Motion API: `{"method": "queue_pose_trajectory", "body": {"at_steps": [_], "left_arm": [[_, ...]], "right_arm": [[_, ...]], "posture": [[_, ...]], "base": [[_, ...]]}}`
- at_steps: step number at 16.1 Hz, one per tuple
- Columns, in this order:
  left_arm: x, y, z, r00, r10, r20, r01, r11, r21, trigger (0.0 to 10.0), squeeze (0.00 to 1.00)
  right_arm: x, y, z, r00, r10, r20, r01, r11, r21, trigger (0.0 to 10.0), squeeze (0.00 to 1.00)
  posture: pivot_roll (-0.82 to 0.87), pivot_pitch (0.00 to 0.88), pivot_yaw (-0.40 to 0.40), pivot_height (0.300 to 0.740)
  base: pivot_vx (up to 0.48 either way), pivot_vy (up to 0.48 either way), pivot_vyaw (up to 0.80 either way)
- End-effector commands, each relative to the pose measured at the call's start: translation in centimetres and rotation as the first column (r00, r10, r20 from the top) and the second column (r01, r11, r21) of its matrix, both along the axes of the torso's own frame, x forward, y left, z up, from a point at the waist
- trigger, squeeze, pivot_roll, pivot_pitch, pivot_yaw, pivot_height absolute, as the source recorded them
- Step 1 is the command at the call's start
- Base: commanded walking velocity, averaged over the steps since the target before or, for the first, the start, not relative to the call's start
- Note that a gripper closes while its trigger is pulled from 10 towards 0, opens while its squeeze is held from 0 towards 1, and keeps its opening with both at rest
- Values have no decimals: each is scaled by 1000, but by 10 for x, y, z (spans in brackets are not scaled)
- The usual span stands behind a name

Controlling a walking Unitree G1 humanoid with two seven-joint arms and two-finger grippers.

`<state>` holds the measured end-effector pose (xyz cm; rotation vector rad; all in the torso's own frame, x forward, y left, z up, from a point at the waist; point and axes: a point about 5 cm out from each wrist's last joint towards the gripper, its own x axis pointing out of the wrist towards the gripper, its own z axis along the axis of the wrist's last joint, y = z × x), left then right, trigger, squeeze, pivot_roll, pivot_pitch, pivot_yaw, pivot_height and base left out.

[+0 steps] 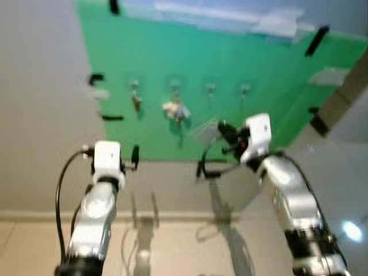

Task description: Hang keys on a hook

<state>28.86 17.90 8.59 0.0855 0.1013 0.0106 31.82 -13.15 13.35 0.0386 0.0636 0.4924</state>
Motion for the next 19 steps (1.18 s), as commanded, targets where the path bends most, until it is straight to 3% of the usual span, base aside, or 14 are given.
{"method": "queue_pose_trajectory", "body": {"at_steps": [1, 3, 7, 10, 15, 19], "left_arm": [[4, -11, 11, 998, -55, 44, 54, 999, 2, 10000, 0], [1, -16, 9, 996, -79, 35, 79, 997, 1, 10000, 0], [-7, -19, 4, 996, -91, 19, 92, 996, -12, 10000, 0], [-10, -17, 4, 996, -90, 16, 91, 996, -11, 10000, 0], [-12, -18, 4, 996, -92, 8, 92, 996, -15, 10000, 0], [-16, -17, 3, 996, -86, -1, 86, 996, -17, 10000, 0]], "right_arm": [[4, -8, 12, 1000, -4, 6, 3, 1000, 25, 10000, 0], [17, -11, 28, 999, -11, 33, 9, 998, 63, 10000, 0], [31, -7, 41, 998, 0, 55, -2, 999, 49, 10000, 0], [34, -2, 40, 999, 31, 38, -33, 998, 62, 10000, 0], [41, 5, 36, 998, 53, -32, -47, 984, 172, 10000, 0], [49, 9, 43, 998, 64, -29, -56, 973, 224, 10000, 0]], "posture": [[33, 0, -55, 740], [34, 0, -58, 740], [52, 0, -73, 740], [66, 0, -82, 740], [72, 0, -84, 740], [79, 0, -90, 740]], "base": [[0, 0, 0], [0, 0, 0], [0, 0, 0], [0, 0, 0], [0, 0, 0], [0, 0, 0]]}}
